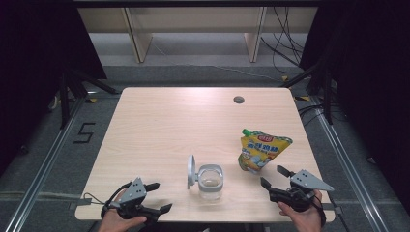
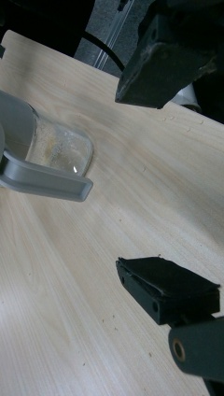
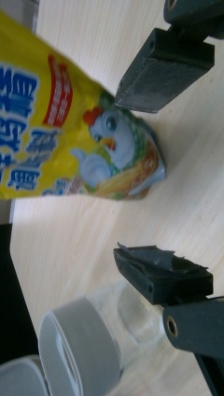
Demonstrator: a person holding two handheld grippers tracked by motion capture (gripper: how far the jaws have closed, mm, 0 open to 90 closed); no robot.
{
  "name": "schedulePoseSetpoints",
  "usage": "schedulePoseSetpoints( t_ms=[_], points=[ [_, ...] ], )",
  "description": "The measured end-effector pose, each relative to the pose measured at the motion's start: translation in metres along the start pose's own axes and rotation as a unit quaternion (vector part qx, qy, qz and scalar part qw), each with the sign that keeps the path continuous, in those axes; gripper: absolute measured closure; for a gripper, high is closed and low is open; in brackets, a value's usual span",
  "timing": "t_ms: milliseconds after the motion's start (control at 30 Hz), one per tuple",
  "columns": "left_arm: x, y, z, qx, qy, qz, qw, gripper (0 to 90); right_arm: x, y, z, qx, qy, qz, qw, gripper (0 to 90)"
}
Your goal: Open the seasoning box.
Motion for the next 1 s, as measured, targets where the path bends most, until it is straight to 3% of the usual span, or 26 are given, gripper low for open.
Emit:
schedulePoseSetpoints(
  t_ms=[100,267,300,367,467,600,633,733,800,867,900,1000],
  points=[
    [-0.001,0.0,-0.001,-0.005,-0.003,0.005,1.0,16.1,-0.008,0.002,-0.002,-0.008,0.011,-0.002,0.9999,21.8],
    [0.0,0.0,-0.002,-0.001,-0.002,-0.004,1.0,16.1,-0.016,0.005,-0.009,-0.002,0.004,-0.028,0.9996,19.7],
    [0.0,0.0,-0.002,-0.001,-0.003,-0.003,1.0,16.1,-0.019,0.006,-0.013,-0.011,-0.002,-0.016,0.9998,19.0],
    [0.0,0.0,-0.002,-0.002,-0.002,-0.001,1.0,16.1,-0.021,0.007,-0.016,-0.003,-0.001,-0.027,0.9996,18.2],
    [0.0,0.0,-0.002,-0.004,-0.004,-0.004,1.0,16.1,-0.028,0.007,-0.021,-0.005,-0.001,-0.01,0.9999,18.1],
    [0.0,0.0,-0.003,0.0,-0.002,-0.001,1.0,16.1,-0.032,0.007,-0.027,-0.006,-0.004,-0.021,0.9997,15.7],
    [0.0,0.0,-0.003,0.0,-0.002,-0.001,1.0,16.1,-0.035,0.007,-0.03,-0.012,-0.008,-0.004,0.9999,15.9],
    [0.0,0.0,-0.003,0.0,-0.005,-0.001,1.0,16.1,-0.036,0.007,-0.033,-0.003,-0.011,-0.01,0.9999,15.8],
    [0.0,0.0,-0.003,-0.002,-0.003,0.004,1.0,16.1,-0.039,0.006,-0.037,-0.015,-0.013,0.008,0.9998,15.8],
    [0.0,0.0,-0.003,-0.004,-0.004,0.006,1.0,16.1,-0.04,0.005,-0.039,-0.017,-0.012,0.007,0.9998,16.0],
    [0.001,-0.001,-0.003,-0.005,-0.004,-0.004,1.0,16.1,-0.039,0.005,-0.04,-0.021,-0.008,0.0,0.9997,16.3],
    [0.001,-0.001,-0.003,-0.003,-0.004,-0.009,1.0,16.1,-0.043,0.003,-0.042,-0.021,-0.008,0.009,0.9997,16.6]
  ],
)
Point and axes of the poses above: each handheld gripper's, and its own axes: z roughly backward along the jaws, y roughly out of its underside, x roughly to its left, the point moved 2 cm from there along -z, roughly forward along the jaws, and after that the axes turned 7 degrees about z, right-handed, at the moved point
